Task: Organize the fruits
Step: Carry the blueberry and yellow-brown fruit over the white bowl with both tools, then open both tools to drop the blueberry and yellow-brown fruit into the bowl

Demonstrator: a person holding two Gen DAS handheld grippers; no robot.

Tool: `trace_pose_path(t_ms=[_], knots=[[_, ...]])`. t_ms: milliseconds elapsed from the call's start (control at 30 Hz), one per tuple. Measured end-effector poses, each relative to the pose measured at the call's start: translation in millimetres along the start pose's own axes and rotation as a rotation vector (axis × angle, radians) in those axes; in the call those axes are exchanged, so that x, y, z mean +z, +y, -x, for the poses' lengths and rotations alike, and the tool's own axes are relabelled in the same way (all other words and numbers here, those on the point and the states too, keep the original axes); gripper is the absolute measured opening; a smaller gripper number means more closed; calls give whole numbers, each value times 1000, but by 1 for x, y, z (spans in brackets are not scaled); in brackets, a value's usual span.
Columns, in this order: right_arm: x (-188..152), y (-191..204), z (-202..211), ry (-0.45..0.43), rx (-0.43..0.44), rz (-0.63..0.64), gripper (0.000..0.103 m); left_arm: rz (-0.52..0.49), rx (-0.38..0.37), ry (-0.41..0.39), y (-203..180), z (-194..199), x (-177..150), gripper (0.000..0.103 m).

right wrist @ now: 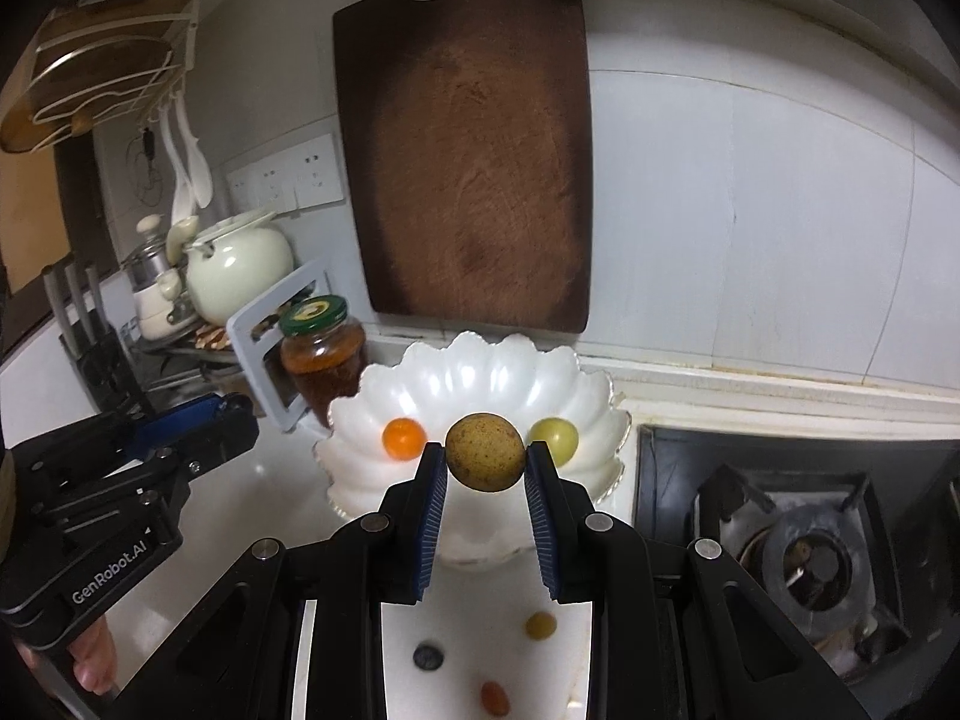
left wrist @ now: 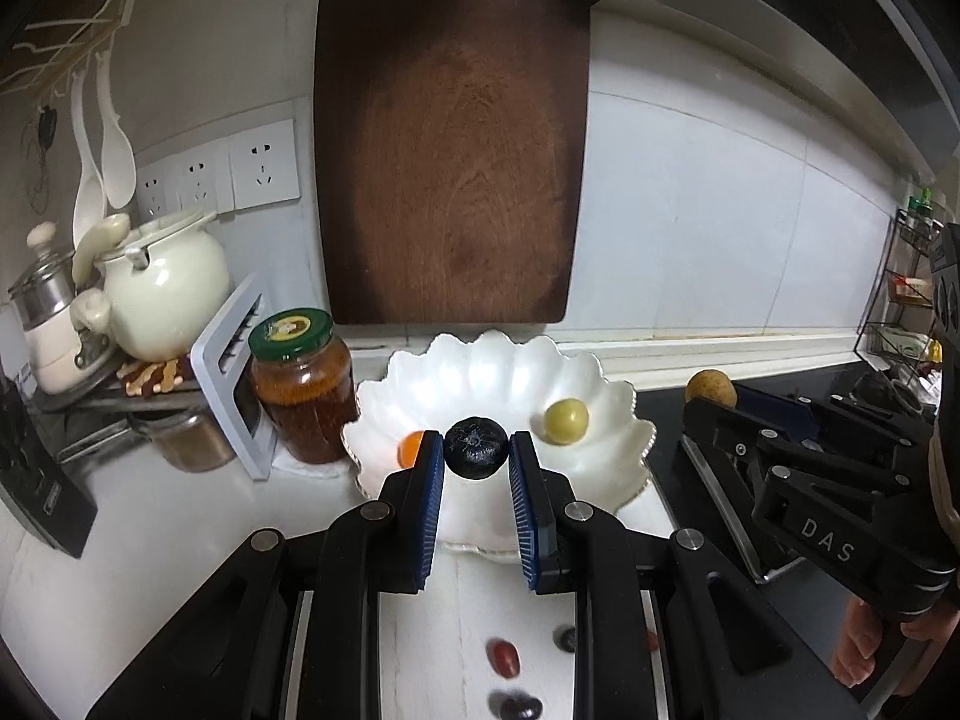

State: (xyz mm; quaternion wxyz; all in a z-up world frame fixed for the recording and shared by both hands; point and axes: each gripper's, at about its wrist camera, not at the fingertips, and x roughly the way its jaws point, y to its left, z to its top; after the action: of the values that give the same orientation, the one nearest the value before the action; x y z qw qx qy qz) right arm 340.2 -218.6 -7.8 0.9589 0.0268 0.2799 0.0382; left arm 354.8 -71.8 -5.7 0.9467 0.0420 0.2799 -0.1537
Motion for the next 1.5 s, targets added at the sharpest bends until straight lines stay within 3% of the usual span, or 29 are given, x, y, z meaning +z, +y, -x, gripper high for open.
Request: trace_pose_path(t_ms=[433,767,1133,1500], knots=[[19,-14,-56,86,-14,-1,28,14,6,105,10,-64,21,23],[19,-26,-107,217,20,-32,28,31,-10,222,14,-116,24,23],[-1,-26,-157,367,27,-22,28,22,11,380,18,-171,3,23],[-17,-30,-182,455,18,-12,28,12,35,470,18,-195,-15,23]])
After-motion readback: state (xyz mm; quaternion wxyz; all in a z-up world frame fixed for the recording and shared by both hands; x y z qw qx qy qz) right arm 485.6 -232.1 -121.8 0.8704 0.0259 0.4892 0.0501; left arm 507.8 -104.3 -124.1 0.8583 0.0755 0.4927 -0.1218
